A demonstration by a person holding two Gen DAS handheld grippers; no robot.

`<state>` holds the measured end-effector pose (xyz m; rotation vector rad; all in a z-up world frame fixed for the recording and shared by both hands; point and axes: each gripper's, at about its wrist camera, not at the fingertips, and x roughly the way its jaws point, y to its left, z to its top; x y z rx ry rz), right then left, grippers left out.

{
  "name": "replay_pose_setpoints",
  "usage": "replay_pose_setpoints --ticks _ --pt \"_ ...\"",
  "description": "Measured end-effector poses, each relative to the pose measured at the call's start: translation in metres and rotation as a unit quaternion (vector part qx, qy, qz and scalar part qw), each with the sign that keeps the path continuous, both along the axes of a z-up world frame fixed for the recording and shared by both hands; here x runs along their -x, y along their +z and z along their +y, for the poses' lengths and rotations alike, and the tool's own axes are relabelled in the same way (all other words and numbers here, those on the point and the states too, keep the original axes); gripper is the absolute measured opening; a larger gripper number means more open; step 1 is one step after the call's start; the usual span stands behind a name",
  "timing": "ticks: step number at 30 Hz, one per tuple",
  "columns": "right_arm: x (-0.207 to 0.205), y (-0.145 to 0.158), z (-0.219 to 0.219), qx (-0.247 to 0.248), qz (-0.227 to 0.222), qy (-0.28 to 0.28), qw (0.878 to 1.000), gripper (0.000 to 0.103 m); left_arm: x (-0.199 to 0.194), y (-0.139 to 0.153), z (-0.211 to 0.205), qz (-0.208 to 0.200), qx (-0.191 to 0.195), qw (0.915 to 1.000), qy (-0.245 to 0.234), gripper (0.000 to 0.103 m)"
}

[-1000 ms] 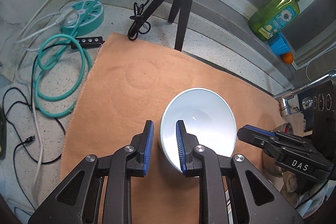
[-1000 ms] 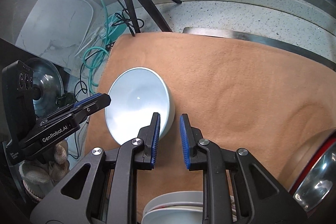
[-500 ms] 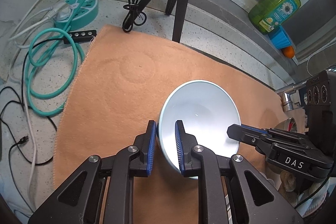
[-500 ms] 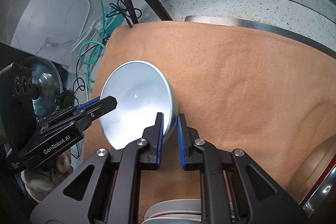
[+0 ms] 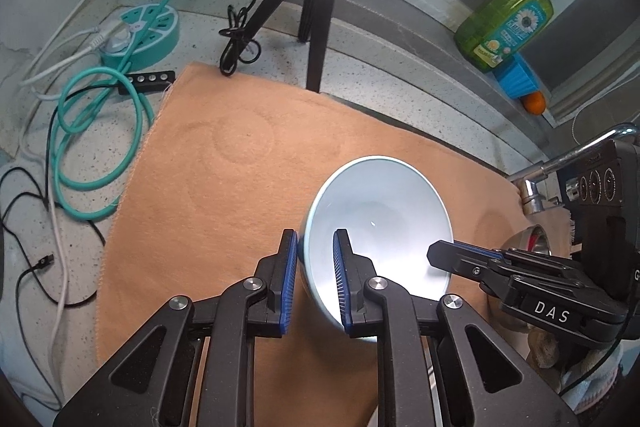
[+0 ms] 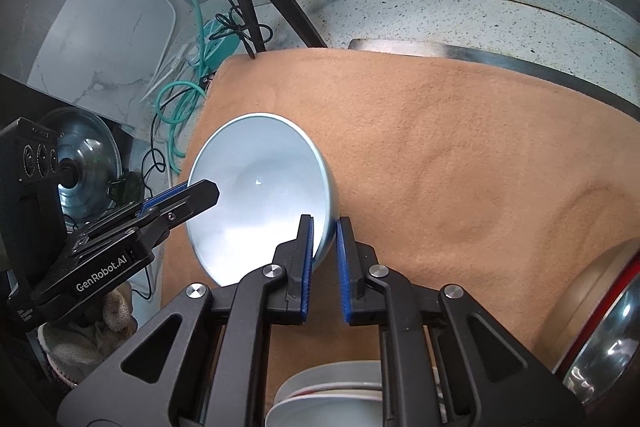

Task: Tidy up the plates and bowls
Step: 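Close the left gripper on the pale blue bowl rim, then lift the pale blue bowl and carry it over the nested steel bowls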

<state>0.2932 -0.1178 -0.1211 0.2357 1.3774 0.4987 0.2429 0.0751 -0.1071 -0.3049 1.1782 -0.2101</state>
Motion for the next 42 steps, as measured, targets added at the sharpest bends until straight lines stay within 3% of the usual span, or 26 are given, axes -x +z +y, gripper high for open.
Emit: replay_pose_setpoints --ticks 14,30,36,42 --pt "0.020 0.034 -0.051 -0.006 -0.020 -0.023 1.000 0.011 0.016 0.035 -0.052 -0.039 0.007 0.9985 -0.039 0.016" --pt "0.054 0.056 -0.155 0.006 -0.033 -0.079 0.996 0.011 0.029 0.060 -0.148 -0.066 0.026 0.9906 -0.117 0.016" --pt "0.063 0.058 -0.189 0.004 -0.030 -0.101 0.994 0.011 0.028 0.065 -0.179 -0.077 0.018 0.9873 -0.137 0.016" --pt "0.062 0.058 -0.193 0.002 -0.041 -0.113 0.993 0.011 0.023 0.069 -0.186 -0.094 -0.010 0.9869 -0.131 0.016"
